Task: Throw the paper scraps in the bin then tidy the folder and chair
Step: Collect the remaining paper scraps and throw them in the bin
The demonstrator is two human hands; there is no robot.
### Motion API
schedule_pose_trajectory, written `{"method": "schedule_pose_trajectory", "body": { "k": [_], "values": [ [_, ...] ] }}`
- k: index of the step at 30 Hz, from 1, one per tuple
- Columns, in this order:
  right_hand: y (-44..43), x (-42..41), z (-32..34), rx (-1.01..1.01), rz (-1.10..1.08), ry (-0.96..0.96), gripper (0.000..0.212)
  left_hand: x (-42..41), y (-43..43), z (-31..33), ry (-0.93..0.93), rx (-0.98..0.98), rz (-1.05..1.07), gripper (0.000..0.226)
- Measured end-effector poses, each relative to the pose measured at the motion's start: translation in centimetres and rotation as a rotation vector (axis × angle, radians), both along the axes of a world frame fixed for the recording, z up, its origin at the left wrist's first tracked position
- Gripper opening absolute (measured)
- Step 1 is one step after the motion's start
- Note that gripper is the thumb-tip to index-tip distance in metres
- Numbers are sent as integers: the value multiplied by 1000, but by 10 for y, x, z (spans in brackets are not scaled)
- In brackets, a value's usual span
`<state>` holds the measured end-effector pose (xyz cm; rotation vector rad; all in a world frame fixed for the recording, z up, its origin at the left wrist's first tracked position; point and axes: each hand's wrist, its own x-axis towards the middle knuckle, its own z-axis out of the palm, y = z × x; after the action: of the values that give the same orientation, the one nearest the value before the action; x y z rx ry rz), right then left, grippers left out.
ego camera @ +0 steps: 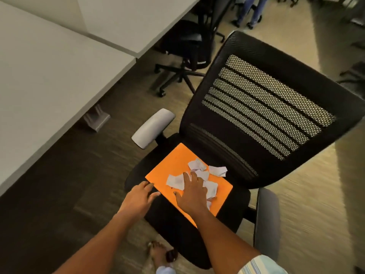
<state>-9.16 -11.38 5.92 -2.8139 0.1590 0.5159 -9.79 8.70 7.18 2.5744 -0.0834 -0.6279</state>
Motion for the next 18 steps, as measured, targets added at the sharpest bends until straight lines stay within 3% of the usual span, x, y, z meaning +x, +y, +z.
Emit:
{"method": "schedule_pose_trajectory", "body": {
  "k": [8, 14, 18],
  "values": [
    [-40, 28, -25, -6, -105, 41, 79, 49, -66, -25, 60, 60, -162, 61],
    [-73, 49, -51, -64, -105, 150, 111, 66, -94, -56, 112, 187, -266, 78],
    [-104, 70, -68, -165, -43, 226, 120, 74, -107, -80, 131, 222, -319, 92]
  ]
}}
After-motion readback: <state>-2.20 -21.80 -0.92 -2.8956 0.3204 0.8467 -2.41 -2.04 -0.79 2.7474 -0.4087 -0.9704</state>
